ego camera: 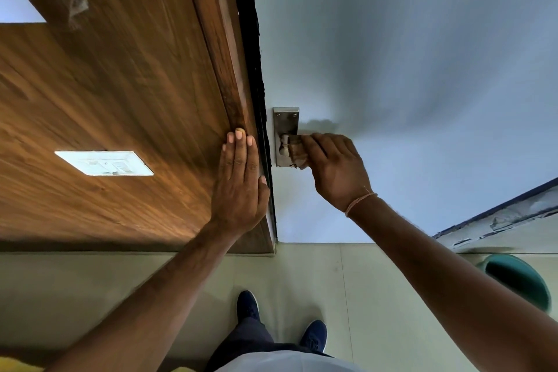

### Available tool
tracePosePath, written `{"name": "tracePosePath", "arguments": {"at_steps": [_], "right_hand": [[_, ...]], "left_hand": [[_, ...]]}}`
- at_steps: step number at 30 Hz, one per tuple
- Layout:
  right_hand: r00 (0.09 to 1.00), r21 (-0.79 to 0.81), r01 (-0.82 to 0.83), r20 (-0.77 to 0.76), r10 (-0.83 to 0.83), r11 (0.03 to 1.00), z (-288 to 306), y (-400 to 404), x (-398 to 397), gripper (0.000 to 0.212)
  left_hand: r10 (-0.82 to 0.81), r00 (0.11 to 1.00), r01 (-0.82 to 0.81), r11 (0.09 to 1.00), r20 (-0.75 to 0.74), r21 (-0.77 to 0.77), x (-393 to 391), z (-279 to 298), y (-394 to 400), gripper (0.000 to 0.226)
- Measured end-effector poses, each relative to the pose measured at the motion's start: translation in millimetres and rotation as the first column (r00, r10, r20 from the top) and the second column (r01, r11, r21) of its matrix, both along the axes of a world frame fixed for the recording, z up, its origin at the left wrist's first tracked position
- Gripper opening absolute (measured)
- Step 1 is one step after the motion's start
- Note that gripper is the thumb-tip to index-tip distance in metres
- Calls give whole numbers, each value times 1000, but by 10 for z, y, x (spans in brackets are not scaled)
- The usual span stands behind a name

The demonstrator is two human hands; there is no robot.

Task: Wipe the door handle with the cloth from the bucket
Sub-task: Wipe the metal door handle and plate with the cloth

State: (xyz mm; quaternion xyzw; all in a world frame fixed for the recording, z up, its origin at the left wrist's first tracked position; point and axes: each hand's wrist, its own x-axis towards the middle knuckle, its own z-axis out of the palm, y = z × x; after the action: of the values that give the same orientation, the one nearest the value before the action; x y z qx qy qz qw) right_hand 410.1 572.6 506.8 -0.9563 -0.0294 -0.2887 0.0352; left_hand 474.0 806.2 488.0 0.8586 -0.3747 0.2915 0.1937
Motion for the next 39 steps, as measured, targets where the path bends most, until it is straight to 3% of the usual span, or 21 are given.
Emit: {"name": "tracePosePath", "arguments": {"at_steps": [6, 9, 10, 11, 13, 15, 17, 20, 23, 28, 33, 39], "right_hand": [[985, 130, 87, -158, -66, 988, 86, -171, -92, 43], [976, 423, 106, -216, -14, 900, 70, -243, -118, 41], [977, 596, 124, -214, 8, 793, 56, -250, -143, 41], [981, 768, 139, -193, 19, 625, 39, -220, -169, 42], [994, 969, 108, -110, -3, 221, -25, -102, -194, 43], [998, 992, 24, -31, -55, -121, -72, 60, -184, 42], [994, 912, -63, 18, -112, -405, -35, 181, -160, 33], [987, 743, -143, 59, -148, -654, 75, 332, -100, 32], [990, 624, -139, 74, -119, -769, 129, 478, -68, 30], [994, 703, -78, -2, -111, -707, 198, 292, -231, 34], [998, 574, -57, 46, -38, -817, 247, 511, -139, 47], [997, 393, -39, -42, -61, -919, 165, 708, 189, 66]], "left_hand": [[-8, 1000, 8, 1000, -10, 14, 5, 16, 27, 73], [-8, 1000, 8, 999, -22, 32, 2, 39, 59, 73], [-7, 1000, 8, 999, -27, 37, -2, 47, 69, 73], [-7, 1000, 8, 999, -29, 40, -8, 53, 77, 74], [-5, 1000, 6, 999, -28, 37, -17, 63, 85, 76], [-10, 999, 11, 999, -36, 30, -20, 65, 74, 76], [-14, 999, 14, 1000, -36, 20, -29, 62, 58, 73], [-8, 999, 9, 1000, -36, 11, -37, 73, 45, 72], [9, 999, -9, 1000, -44, 12, -35, 56, 24, 75], [34, 998, -34, 999, -60, 4, -34, 26, -6, 80], [21, 998, -20, 1000, -63, 11, -53, 53, 11, 75], [-21, 999, 23, 998, -38, 66, -22, 124, 137, 80]]}}
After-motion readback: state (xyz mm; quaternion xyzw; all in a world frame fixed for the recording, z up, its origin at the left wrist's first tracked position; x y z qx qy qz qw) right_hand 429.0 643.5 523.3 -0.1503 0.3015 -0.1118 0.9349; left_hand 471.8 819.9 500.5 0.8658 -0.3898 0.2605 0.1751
